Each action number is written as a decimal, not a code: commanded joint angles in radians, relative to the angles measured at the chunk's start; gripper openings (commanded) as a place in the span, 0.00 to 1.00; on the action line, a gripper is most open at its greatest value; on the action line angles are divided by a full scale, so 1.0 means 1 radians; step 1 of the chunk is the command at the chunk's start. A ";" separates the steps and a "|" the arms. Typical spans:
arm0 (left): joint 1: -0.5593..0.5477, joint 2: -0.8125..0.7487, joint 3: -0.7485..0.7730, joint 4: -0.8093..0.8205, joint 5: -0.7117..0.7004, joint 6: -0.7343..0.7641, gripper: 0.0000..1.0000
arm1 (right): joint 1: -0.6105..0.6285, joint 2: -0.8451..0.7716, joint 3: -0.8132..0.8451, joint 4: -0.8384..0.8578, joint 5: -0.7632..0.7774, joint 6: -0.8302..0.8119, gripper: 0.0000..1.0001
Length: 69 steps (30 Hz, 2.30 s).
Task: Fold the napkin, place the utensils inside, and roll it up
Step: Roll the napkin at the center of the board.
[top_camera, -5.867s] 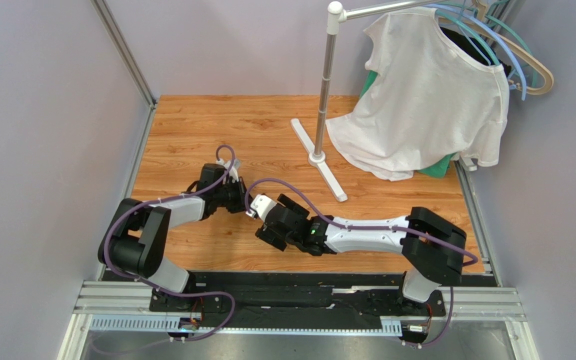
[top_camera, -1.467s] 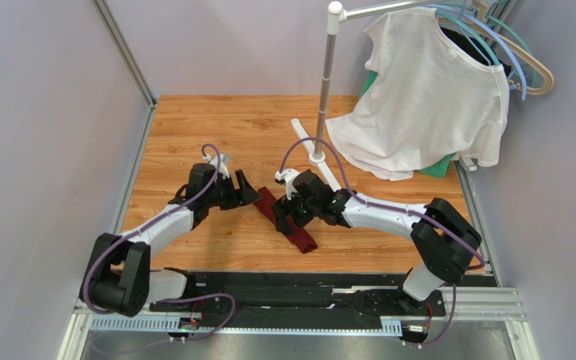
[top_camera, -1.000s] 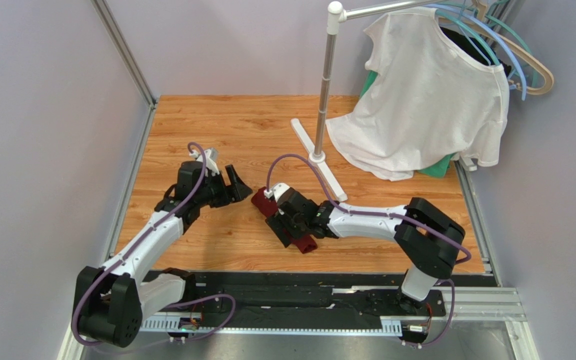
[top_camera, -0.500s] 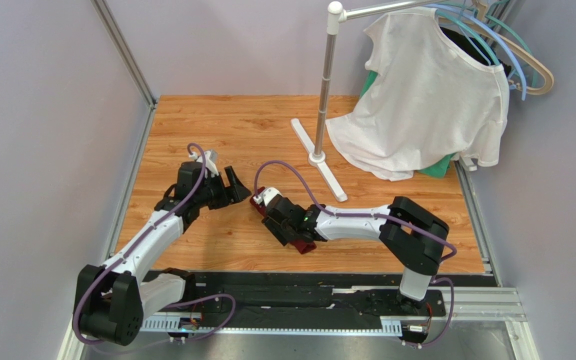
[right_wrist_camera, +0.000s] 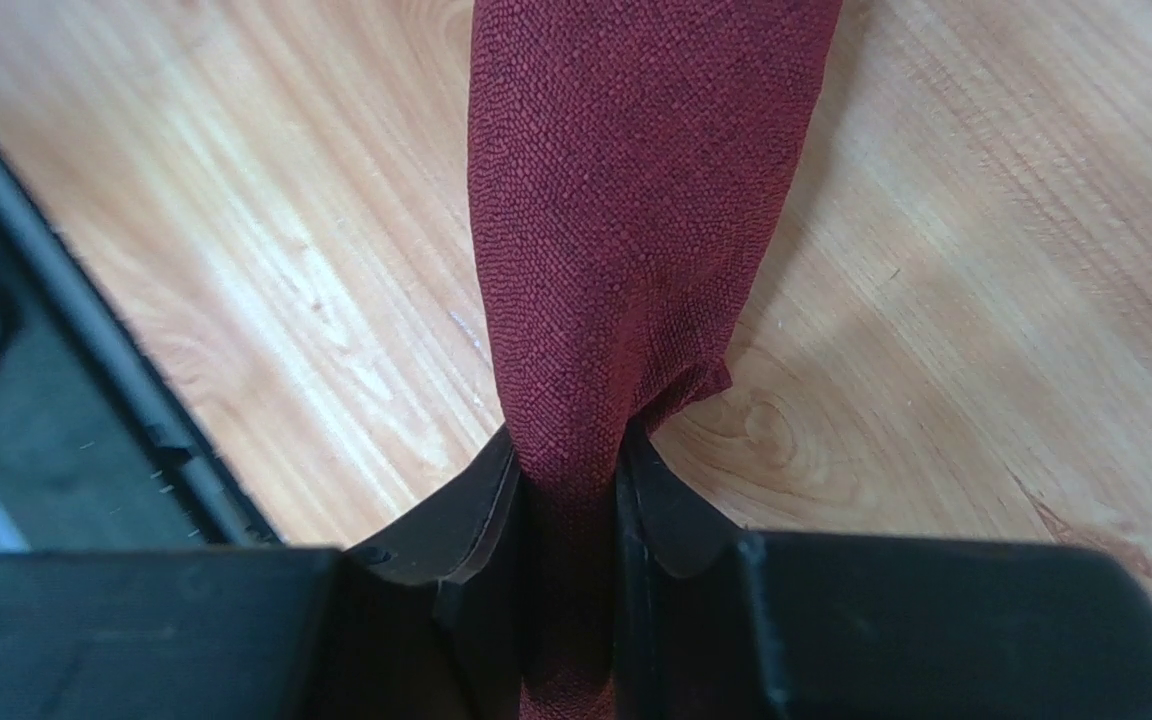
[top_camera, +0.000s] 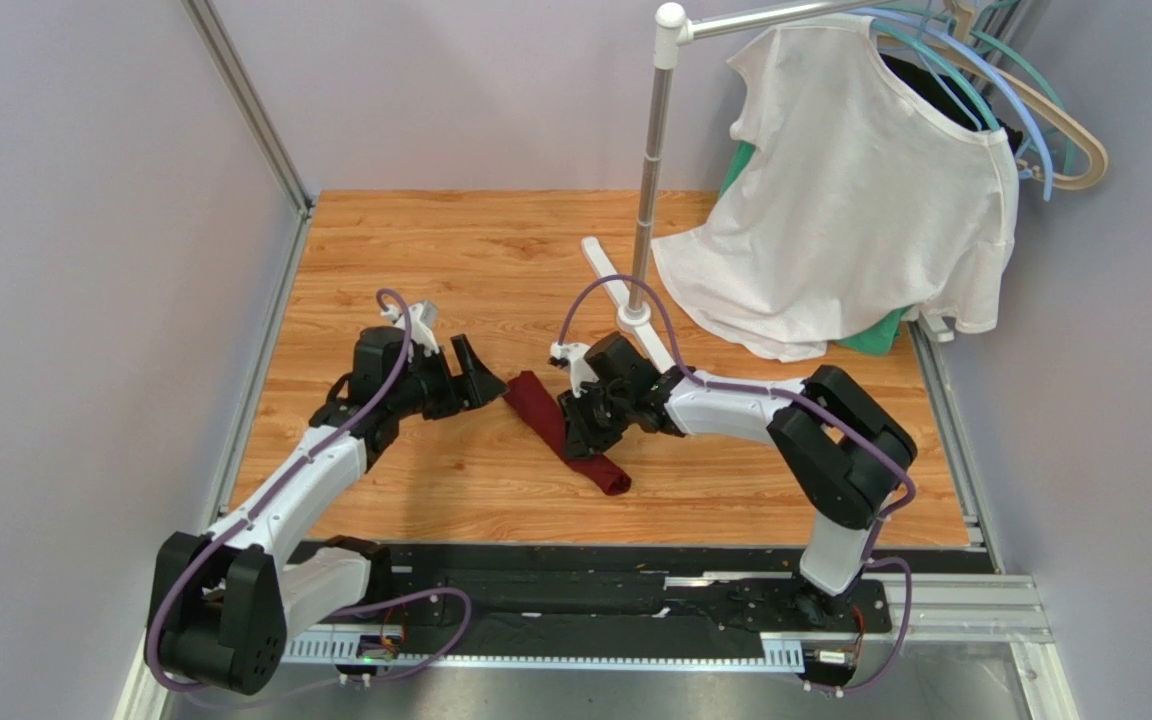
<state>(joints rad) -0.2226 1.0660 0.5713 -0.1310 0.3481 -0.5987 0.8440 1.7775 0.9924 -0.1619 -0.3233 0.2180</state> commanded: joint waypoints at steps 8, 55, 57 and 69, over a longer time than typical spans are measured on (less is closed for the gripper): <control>0.005 0.107 -0.060 0.197 0.074 -0.016 0.86 | -0.111 0.094 -0.014 0.153 -0.450 0.099 0.16; 0.005 0.425 -0.068 0.607 0.135 0.074 0.57 | -0.238 0.278 0.015 0.197 -0.686 0.127 0.15; 0.005 0.434 -0.064 0.610 0.143 0.076 0.49 | -0.241 0.277 0.012 0.205 -0.680 0.129 0.15; 0.005 0.459 -0.048 0.622 0.167 0.066 0.02 | -0.252 0.215 0.006 0.130 -0.594 0.103 0.89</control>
<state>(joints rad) -0.2222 1.5280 0.4870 0.4404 0.4969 -0.5434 0.6003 2.0190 0.9997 0.0463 -1.0752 0.3813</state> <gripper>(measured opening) 0.094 0.716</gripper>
